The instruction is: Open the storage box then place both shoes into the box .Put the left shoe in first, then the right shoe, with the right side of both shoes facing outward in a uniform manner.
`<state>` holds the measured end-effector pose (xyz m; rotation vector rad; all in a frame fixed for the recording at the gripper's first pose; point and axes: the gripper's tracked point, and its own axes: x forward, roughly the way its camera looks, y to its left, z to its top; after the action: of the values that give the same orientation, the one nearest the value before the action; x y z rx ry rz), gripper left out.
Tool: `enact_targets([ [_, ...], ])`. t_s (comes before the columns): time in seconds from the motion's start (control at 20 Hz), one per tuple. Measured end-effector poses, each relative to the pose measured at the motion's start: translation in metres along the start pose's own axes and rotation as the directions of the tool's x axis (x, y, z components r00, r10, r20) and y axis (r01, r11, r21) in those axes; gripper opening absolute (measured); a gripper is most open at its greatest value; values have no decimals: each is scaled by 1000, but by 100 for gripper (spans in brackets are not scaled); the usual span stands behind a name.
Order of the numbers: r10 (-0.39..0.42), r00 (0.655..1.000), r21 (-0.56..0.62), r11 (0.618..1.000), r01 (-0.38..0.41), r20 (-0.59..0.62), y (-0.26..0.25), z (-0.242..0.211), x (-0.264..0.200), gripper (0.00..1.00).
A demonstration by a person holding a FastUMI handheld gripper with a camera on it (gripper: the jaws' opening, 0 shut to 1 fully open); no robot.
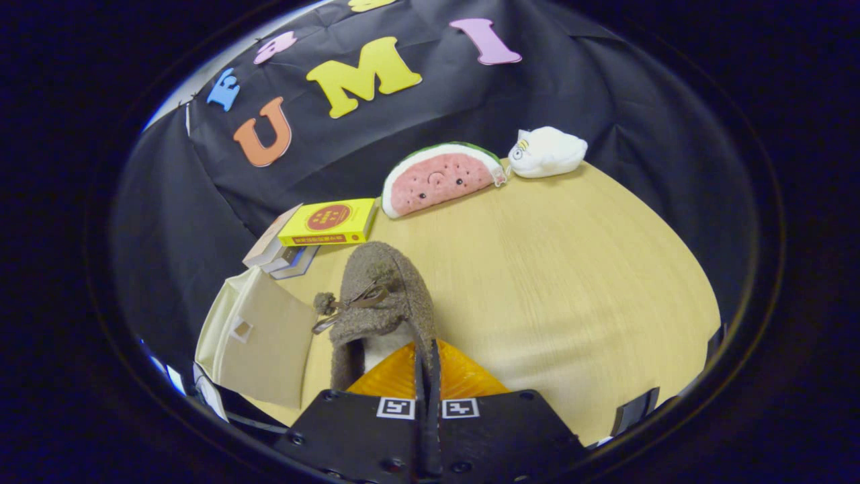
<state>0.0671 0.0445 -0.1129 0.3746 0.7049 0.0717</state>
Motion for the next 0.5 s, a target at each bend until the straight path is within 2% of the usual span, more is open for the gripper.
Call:
enact_targets([
  [0.25, 48, 999, 30, 998, -49, 25, 53, 10, -22, 0],
  [0.5, 112, 992, 59, 992, -115, 60, 144, 24, -47, 0],
])
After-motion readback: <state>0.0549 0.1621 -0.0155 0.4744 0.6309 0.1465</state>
